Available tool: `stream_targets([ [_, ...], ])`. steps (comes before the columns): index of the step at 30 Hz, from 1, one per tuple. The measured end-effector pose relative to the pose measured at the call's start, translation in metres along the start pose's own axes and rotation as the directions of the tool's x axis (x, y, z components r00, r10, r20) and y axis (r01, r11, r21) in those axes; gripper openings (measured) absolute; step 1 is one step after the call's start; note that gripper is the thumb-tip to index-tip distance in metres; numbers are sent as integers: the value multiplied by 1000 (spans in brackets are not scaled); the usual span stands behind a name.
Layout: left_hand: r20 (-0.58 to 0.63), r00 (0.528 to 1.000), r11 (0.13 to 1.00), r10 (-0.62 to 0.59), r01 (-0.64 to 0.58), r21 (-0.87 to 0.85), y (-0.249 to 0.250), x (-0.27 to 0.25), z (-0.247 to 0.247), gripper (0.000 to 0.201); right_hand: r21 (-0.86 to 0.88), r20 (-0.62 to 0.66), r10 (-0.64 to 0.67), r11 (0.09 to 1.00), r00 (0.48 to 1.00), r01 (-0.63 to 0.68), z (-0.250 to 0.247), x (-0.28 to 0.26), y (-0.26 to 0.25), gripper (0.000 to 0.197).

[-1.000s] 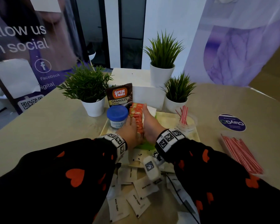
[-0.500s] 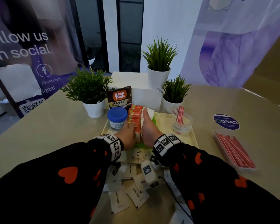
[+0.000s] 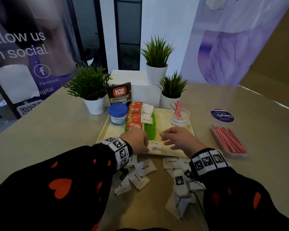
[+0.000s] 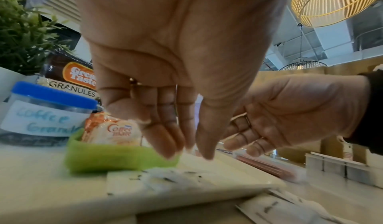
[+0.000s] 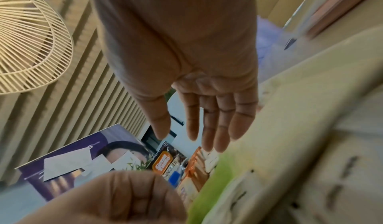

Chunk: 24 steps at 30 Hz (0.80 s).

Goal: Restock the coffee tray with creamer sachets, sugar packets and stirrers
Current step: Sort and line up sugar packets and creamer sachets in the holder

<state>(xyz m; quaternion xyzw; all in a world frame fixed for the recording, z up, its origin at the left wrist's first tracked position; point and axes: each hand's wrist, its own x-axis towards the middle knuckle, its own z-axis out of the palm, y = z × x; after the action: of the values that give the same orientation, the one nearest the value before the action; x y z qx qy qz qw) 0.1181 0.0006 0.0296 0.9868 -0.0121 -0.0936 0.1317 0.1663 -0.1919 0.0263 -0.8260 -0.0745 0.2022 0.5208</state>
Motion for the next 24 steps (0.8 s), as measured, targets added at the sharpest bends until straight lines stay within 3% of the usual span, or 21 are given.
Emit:
stream_targets([
  [2,64,998,999,-9,7,32,9,-5,9,20,-97,-31,52,994,998,-55,-11,-10,15,27],
  [6,70,997,977,-40,24,213,25,-12,21,30,-332,-85,146,929,986,-166,-27,-25,40,28],
  [9,92,990,945,-104,70,318,32,-16,29,35,-427,-127,140,886,982,-181,-27,-33,50,28],
  [15,109,979,957,-171,139,256,29,-19,34,37,-519,-130,33,849,991,-96,-9,-42,59,32],
  [20,133,976,965,-170,138,221,29,-22,40,56,-572,-98,3,818,995,-59,2,-39,57,42],
  [24,130,978,967,-163,132,219,31,-22,41,60,-626,-83,-26,779,996,-32,5,-37,59,41],
])
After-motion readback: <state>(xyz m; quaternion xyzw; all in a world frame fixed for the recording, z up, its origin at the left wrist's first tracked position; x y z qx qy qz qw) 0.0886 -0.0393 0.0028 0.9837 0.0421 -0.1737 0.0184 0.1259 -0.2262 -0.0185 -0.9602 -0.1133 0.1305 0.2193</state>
